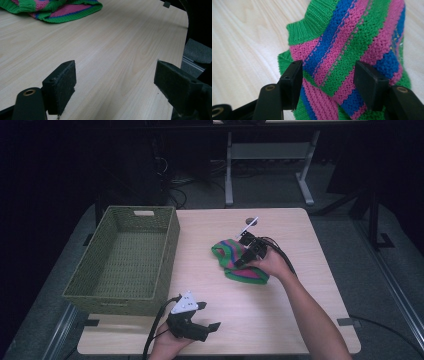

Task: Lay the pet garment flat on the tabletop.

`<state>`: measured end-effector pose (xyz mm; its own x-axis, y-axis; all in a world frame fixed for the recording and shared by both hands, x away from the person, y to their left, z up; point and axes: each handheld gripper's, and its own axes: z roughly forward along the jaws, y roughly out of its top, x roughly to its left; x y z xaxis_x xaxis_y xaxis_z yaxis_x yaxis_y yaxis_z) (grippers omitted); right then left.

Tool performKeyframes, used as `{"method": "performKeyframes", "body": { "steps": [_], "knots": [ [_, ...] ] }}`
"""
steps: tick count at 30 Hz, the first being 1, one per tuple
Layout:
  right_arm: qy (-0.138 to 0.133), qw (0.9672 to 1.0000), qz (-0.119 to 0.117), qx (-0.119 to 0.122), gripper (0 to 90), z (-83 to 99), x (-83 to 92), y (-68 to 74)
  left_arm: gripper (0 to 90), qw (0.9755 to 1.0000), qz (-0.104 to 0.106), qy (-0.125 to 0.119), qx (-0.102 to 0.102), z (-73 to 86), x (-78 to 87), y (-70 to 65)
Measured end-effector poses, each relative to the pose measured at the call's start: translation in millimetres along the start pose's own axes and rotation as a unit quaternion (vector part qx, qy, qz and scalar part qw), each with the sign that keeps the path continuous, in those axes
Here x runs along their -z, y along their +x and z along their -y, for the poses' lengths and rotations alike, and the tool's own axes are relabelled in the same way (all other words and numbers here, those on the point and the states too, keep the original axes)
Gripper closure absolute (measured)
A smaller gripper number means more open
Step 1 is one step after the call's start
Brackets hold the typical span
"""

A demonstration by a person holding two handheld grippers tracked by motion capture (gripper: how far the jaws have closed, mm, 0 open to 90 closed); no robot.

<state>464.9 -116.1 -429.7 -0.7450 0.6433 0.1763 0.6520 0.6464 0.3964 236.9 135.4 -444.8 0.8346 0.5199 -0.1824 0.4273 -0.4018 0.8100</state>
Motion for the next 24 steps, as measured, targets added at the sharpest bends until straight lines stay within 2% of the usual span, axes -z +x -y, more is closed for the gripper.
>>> {"method": "performKeyframes", "body": {
  "steps": [6,11,15,19,24],
  "knots": [
    [0.011,0.9996,0.024,-0.007,40.5,0.3,-12.1,2.2,17.6,1.0,0.0,0.0,-0.001,0.0,-0.9,-0.5],
    [0.027,0.9968,0.069,0.03,41.3,-1.3,-16.9,13.5,17.6,1.0,0.0,0.004,-0.002,0.1,-1.8,-0.8],
    [0.023,0.996,0.082,0.029,46.3,-0.2,-17.4,15.4,17.6,1.0,-0.002,0.001,0.001,0.2,-1.3,-0.4],
    [0.015,0.9959,0.086,0.024,53.8,2.1,-16.5,15.7,17.6,1.0,-0.001,0.004,-0.001,0.0,-2.1,-0.9],
    [0.017,0.9955,0.09,0.024,61.9,1.2,-16.3,17.3,17.6,1.0,0.0,0.007,-0.004,0.0,-3.9,-2.4]
  ]
}}
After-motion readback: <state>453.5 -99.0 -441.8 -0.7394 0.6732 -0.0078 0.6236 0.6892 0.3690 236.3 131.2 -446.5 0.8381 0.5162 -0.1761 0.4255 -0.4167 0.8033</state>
